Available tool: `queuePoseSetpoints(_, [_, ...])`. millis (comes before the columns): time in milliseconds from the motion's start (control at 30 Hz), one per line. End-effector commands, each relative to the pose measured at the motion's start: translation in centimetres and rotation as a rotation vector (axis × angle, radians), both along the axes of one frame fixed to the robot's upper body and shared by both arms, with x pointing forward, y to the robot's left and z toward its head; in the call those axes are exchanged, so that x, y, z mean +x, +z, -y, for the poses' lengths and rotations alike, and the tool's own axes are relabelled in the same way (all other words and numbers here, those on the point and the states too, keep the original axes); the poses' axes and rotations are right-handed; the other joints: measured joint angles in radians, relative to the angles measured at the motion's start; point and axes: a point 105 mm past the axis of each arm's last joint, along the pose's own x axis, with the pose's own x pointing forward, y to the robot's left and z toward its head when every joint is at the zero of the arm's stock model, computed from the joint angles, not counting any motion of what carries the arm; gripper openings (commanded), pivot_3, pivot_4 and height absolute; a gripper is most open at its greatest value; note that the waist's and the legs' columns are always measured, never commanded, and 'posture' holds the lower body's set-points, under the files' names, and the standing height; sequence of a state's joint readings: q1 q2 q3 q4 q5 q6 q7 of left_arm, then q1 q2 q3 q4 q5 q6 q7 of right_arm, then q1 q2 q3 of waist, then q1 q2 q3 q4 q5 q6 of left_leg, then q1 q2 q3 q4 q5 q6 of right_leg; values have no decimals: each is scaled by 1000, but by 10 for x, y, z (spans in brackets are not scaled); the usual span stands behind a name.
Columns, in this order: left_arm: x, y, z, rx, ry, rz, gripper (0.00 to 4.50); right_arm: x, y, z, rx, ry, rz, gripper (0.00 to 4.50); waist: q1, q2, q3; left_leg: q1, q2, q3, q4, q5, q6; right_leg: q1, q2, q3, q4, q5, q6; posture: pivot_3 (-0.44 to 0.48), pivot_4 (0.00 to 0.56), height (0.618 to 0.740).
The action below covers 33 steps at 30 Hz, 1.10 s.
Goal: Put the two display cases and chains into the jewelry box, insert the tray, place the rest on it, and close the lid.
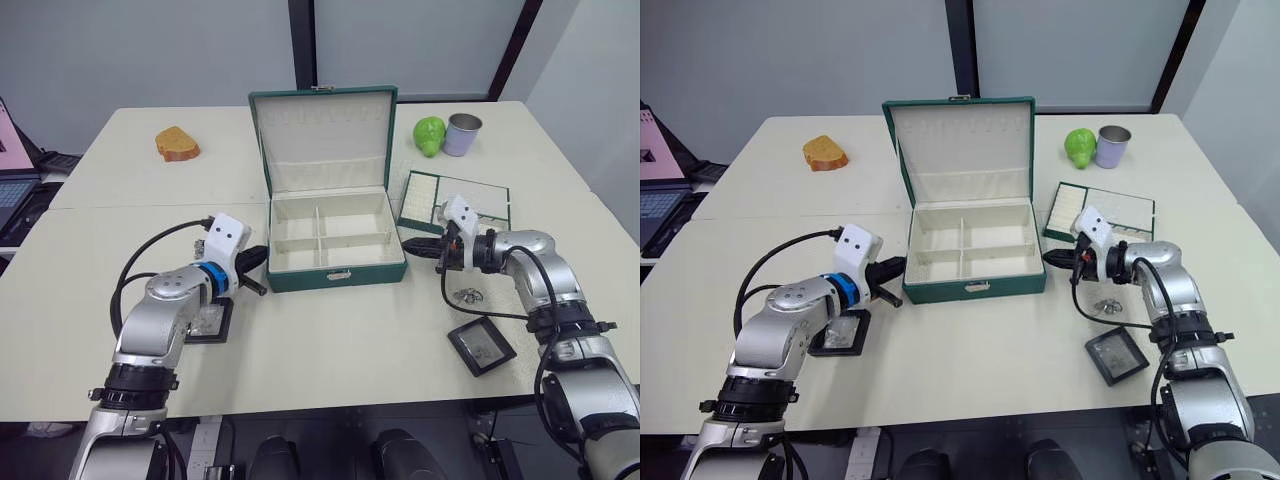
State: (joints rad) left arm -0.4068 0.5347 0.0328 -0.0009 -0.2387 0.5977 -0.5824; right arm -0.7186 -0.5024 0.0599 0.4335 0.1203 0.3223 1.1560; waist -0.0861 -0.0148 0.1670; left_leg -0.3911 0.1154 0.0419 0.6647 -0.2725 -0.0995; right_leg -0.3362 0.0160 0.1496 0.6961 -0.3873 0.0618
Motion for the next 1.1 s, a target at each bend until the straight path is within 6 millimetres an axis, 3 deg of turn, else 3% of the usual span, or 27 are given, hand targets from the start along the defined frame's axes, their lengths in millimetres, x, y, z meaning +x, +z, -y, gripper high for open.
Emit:
queuePoseSetpoints(33, [-1, 10, 17, -5, -84, 38, 0, -10, 10, -21, 33, 93, 25, 18, 0, 0, 0, 0, 0, 0, 0, 0, 0, 0, 0, 0, 0, 0, 0, 0, 150, 740])
queuePoseSetpoints(267, [-2, 10, 14, 1, -80, 35, 0, -15, 9, -23, 40, 98, 15, 18, 2, 0, 0, 0, 0, 0, 0, 0, 0, 0, 0, 0, 0, 0, 0, 0, 150, 740])
queuePoseSetpoints(567, [-17, 8, 23, -16, -155, 6, 0, -18, 7, -25, 48, 102, 4, 18, 1, 0, 0, 0, 0, 0, -1, 0, 0, 0, 0, 0, -1, 0, 0, 0, 150, 740])
queuePoseSetpoints(900, [-15, 8, 16, -2, -127, 6, 0, -20, 4, -26, 34, 106, 2, 18, 2, 0, 0, 0, 0, -1, -1, 0, 0, 0, 0, 0, -1, 0, 0, 0, 150, 740])
queuePoseSetpoints(1100, [-15, 14, 11, -16, -125, 22, 0, -13, 10, -9, 70, 45, 9, 18, 2, 0, 0, 0, 0, -1, -1, 0, 0, 0, 0, 0, -1, 0, 0, 0, 150, 740])
